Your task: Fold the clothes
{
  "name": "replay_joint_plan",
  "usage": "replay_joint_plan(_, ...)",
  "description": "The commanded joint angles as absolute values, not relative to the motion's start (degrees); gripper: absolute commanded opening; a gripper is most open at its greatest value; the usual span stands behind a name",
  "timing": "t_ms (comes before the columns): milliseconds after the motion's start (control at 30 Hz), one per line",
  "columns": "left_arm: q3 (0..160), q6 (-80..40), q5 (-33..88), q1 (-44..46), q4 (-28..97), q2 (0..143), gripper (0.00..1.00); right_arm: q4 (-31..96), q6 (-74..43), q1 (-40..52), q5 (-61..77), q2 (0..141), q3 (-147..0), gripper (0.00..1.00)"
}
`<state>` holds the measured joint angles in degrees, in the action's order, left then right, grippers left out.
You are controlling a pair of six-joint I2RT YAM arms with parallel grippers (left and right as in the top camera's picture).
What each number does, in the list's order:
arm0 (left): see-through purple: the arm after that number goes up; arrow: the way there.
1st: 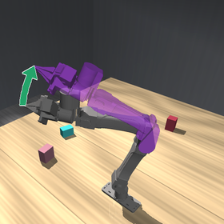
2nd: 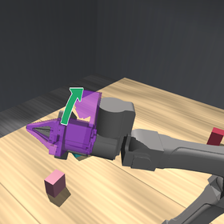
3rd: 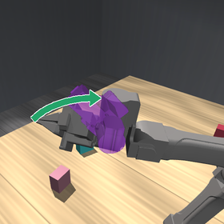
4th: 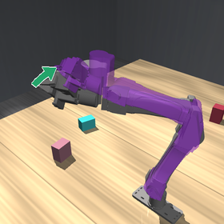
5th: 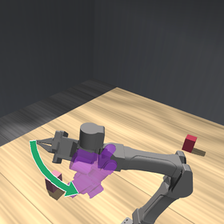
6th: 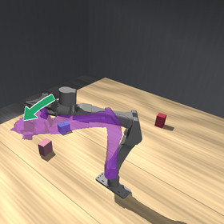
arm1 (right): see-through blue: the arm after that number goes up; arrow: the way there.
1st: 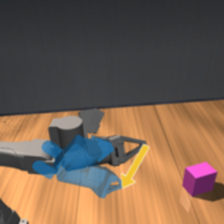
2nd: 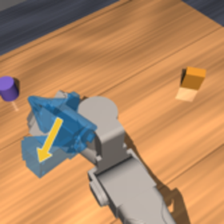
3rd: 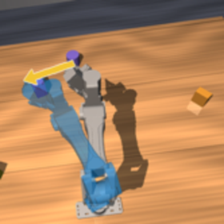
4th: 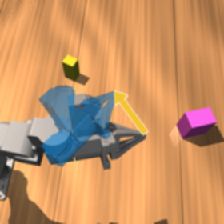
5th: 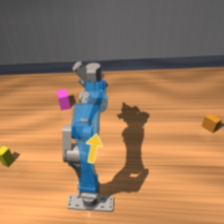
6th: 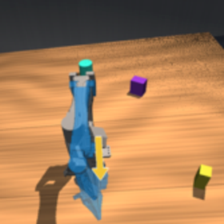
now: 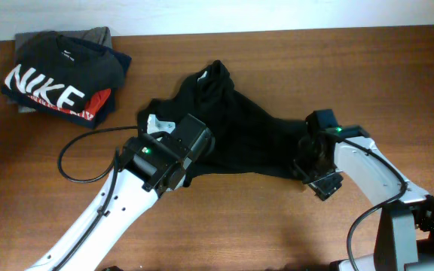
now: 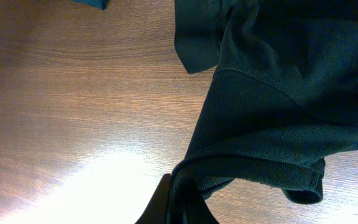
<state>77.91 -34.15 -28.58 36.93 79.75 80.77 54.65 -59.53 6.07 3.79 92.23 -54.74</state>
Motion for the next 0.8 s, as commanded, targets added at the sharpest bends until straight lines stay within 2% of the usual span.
replay_joint_plan(0,78.6,-35.2,-30.3,36.5,80.0,79.8,0.01,51.6,-55.3,3.5,-0.7,92.3,-54.5,0.75)
replay_joint_plan(167,78.6,-35.2,-30.3,36.5,80.0,79.8,0.01,47.0,-49.3,2.2,-0.7,92.3,-54.5,0.74)
replay_joint_plan(333,78.6,-35.2,-30.3,36.5,80.0,79.8,0.01,45.8,-48.2,2.2,-0.8,92.4,-54.5,0.75)
replay_joint_plan(467,78.6,-35.2,-30.3,36.5,80.0,79.8,0.01,45.6,-48.4,2.2,-0.8,92.4,-54.5,0.64)
replay_joint_plan(767,78.6,-35.2,-30.3,36.5,80.0,79.8,0.01,45.2,-48.4,2.2,-0.7,93.5,-54.5,0.64)
